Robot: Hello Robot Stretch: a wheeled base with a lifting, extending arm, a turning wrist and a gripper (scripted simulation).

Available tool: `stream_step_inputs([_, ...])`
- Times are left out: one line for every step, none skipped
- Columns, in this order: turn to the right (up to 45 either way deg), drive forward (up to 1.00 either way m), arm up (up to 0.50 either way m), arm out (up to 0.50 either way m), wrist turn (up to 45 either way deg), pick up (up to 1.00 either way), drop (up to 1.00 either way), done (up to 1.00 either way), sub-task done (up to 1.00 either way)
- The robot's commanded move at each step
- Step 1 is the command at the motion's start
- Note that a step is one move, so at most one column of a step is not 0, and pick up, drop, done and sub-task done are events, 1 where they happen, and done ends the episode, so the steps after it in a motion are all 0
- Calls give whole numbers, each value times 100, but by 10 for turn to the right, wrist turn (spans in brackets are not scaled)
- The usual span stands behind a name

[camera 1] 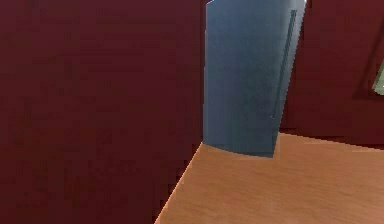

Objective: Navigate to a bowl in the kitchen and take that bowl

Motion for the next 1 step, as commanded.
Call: stream_step_inputs([0,0,50,0,0,0,0,0,0])
